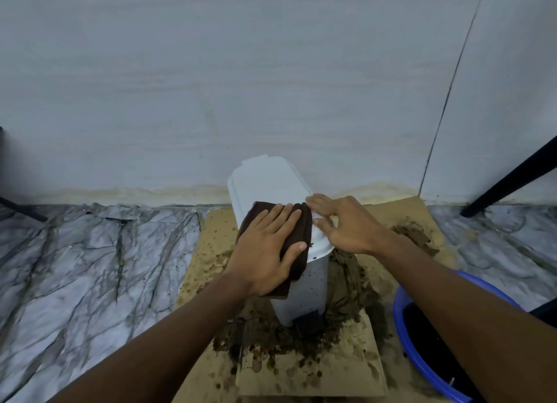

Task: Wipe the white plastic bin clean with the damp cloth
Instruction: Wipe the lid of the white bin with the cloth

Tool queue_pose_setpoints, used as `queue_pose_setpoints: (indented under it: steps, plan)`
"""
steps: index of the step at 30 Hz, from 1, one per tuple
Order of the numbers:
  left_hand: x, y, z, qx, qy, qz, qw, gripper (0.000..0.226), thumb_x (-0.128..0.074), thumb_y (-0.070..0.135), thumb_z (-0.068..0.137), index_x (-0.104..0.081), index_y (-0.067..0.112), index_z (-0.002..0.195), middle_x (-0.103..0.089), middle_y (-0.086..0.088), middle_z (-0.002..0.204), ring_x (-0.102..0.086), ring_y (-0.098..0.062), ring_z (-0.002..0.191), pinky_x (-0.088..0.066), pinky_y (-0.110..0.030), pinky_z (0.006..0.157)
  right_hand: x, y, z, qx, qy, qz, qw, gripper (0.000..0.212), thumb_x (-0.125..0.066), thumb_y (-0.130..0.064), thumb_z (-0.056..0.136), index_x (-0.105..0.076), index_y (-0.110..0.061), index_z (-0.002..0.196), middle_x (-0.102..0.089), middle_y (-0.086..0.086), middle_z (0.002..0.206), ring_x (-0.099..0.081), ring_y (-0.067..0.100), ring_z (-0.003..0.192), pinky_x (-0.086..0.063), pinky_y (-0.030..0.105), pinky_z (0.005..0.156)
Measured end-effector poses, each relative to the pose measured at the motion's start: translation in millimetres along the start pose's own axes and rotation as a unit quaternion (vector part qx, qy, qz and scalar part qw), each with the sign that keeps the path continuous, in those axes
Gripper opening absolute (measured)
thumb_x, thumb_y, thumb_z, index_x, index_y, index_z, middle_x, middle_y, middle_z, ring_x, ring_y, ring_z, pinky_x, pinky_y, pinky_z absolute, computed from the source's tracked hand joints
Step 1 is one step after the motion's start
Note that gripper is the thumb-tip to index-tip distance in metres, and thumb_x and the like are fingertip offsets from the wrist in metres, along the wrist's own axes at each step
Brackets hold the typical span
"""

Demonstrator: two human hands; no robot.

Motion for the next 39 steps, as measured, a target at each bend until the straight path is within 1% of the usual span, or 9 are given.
queue_pose_setpoints:
  steps: [4, 10, 14, 18, 24, 28, 31, 34, 39]
  plan:
    - [-3.5, 13.0, -5.1, -0.023, -0.001, -0.004, 1.000, 0.062, -0.031, 0.054, 0.106, -0.029, 0.022, 0.159, -0.026, 0.002, 0.165, -0.016, -0.012, 0.155, 0.001, -0.024, 0.126, -4.8, 2.0, -13.0, -0.003, -0.019, -0.064, 0.998, 0.047, -0.044, -0.022, 0.103, -0.039, -0.011, 0.148, -0.032, -0.001, 0.158, -0.023, 0.006, 0.147, -0.008, 0.014, 0.115]
    - [-4.3, 41.2, -21.3, -0.095, -0.009, 0.006, 0.995, 0.062, -0.030, 0.053, 0.107, -0.028, 0.021, 0.159, -0.025, 0.000, 0.166, -0.015, -0.015, 0.156, -0.003, -0.032, 0.127, -0.9, 2.7, -55.2, -0.019, -0.001, -0.035, 0.999, 0.052, -0.047, -0.024, 0.101, -0.034, -0.015, 0.151, -0.027, -0.006, 0.160, -0.015, 0.001, 0.147, -0.008, 0.015, 0.117]
    - [3.2, 43.0, -39.2, -0.157, -0.009, 0.014, 0.987, 0.060, -0.036, 0.049, 0.107, -0.030, 0.018, 0.159, -0.025, -0.003, 0.166, -0.015, -0.016, 0.157, -0.009, -0.036, 0.128, -6.0, -14.1, -75.3, -0.015, 0.009, -0.066, 0.998, 0.053, -0.046, -0.024, 0.101, -0.032, -0.013, 0.151, -0.024, -0.003, 0.160, -0.012, 0.005, 0.149, -0.015, 0.029, 0.123]
    - [11.2, 24.9, -50.1, -0.191, -0.011, 0.007, 0.982, 0.059, -0.035, 0.045, 0.109, -0.027, 0.017, 0.160, -0.021, -0.005, 0.168, -0.015, -0.018, 0.157, -0.013, -0.039, 0.128, -14.3, -36.0, -78.9, -0.019, 0.024, -0.090, 0.995, 0.054, -0.043, -0.029, 0.101, -0.032, -0.012, 0.151, -0.023, -0.001, 0.161, -0.013, 0.009, 0.150, -0.003, 0.016, 0.115]
    - [12.5, -14.4, -31.2, -0.125, -0.032, -0.063, 0.990, 0.058, -0.032, 0.045, 0.108, -0.025, 0.020, 0.160, -0.019, -0.001, 0.168, -0.010, -0.014, 0.157, -0.010, -0.043, 0.128, -18.4, -43.7, -49.5, -0.054, 0.023, -0.109, 0.992, 0.056, -0.038, -0.030, 0.102, -0.028, -0.009, 0.153, -0.022, 0.006, 0.163, -0.016, 0.018, 0.151, -0.011, 0.027, 0.120]
    - [7.7, -20.6, 3.4, -0.096, -0.054, -0.083, 0.991, 0.060, -0.029, 0.050, 0.106, -0.025, 0.024, 0.160, -0.018, 0.003, 0.168, -0.006, -0.010, 0.157, -0.006, -0.040, 0.128, -3.0, -23.0, -27.1, -0.092, 0.018, -0.130, 0.987, 0.052, -0.041, -0.030, 0.100, -0.042, -0.006, 0.146, -0.039, 0.010, 0.154, -0.034, 0.025, 0.141, -0.028, 0.035, 0.114]
    - [12.8, -28.8, 27.6, -0.080, -0.060, -0.098, 0.990, 0.061, -0.031, 0.052, 0.105, -0.027, 0.025, 0.159, -0.021, 0.004, 0.168, -0.009, -0.010, 0.156, -0.007, -0.038, 0.128, 8.5, -8.3, -14.6, -0.103, 0.037, -0.100, 0.989, 0.052, -0.044, -0.036, 0.100, -0.045, -0.010, 0.145, -0.043, 0.007, 0.152, -0.036, 0.024, 0.140, -0.025, 0.033, 0.115]
    - [19.6, -44.5, 40.1, -0.061, -0.084, -0.110, 0.988, 0.063, -0.031, 0.055, 0.103, -0.025, 0.030, 0.160, -0.020, 0.006, 0.168, -0.009, -0.008, 0.156, -0.006, -0.034, 0.128, 13.0, -4.3, -4.1, -0.092, 0.058, -0.060, 0.992, 0.053, -0.047, -0.043, 0.099, -0.045, -0.017, 0.146, -0.037, 0.000, 0.157, -0.031, 0.017, 0.145, -0.018, 0.034, 0.120]
    - [21.6, -58.9, 14.0, -0.074, -0.106, -0.100, 0.986, 0.064, -0.031, 0.058, 0.103, -0.018, 0.034, 0.161, -0.011, 0.012, 0.169, 0.001, 0.000, 0.155, 0.002, -0.022, 0.124, 1.4, -19.3, -3.4, -0.052, 0.040, -0.098, 0.993, 0.058, -0.052, -0.056, 0.092, -0.056, -0.021, 0.138, -0.051, -0.001, 0.146, -0.047, 0.021, 0.131, -0.035, 0.038, 0.112]
Point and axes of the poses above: each hand's wrist, its own z-axis towards the middle knuckle, its own x-axis out of the back of the hand, y = z × x, the point moved 8 cm from there along z, towards the middle knuckle
